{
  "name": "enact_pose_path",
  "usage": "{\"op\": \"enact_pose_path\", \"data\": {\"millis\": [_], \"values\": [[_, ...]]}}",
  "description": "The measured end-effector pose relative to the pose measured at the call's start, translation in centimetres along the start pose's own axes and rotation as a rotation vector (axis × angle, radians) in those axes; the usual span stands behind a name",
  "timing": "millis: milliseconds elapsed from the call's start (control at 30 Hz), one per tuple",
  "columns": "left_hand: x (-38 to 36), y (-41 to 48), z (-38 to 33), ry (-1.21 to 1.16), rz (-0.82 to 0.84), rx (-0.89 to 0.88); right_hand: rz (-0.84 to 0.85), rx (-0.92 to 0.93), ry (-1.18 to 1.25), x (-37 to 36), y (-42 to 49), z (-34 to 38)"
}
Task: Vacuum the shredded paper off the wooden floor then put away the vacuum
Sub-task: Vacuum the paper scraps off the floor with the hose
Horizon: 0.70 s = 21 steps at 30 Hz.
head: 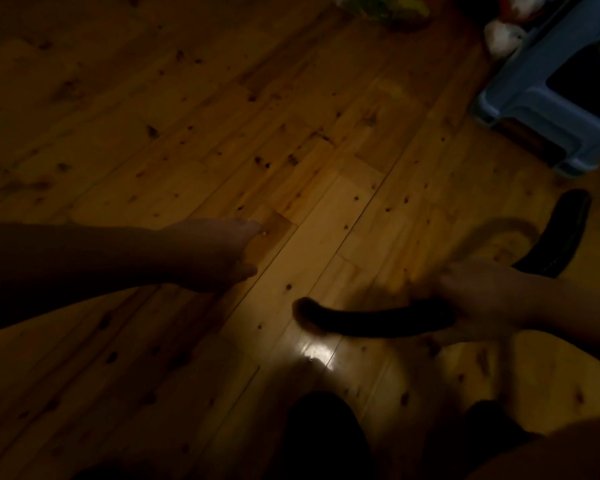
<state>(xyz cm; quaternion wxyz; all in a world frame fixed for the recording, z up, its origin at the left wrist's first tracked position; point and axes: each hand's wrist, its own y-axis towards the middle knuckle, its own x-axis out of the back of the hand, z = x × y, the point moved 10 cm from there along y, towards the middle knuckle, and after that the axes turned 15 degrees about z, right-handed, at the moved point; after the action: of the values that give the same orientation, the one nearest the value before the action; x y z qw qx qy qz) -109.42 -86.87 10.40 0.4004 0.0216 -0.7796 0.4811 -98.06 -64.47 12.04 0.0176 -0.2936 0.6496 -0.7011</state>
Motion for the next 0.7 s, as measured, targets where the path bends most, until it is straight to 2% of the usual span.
{"op": "enact_pose_path", "data": {"millis": [100,167,333,500,700], "values": [[-0.7,0.0,0.5,0.017,0.05,0.025,-0.036,0.061,-0.088,-0.6,0.5,1.6],[0.5,0.2,0.8,0.02,0.02,0.032,-0.067,0.038,-0.064,-0.7,1.2,1.2],[4.5,0.7,0.2,-0.005,-0.074,0.044,-0.243,-0.132,0.089,1.9,2.6,-3.1],[6.4,1.7,-0.8,-0.07,-0.101,0.006,-0.418,-0.292,0.366,4.3,4.1,-9.0],[8.4,2.5,-2.5,-0.073,-0.157,-0.039,-0.513,-0.402,0.586,5.6,5.8,-13.7]]}}
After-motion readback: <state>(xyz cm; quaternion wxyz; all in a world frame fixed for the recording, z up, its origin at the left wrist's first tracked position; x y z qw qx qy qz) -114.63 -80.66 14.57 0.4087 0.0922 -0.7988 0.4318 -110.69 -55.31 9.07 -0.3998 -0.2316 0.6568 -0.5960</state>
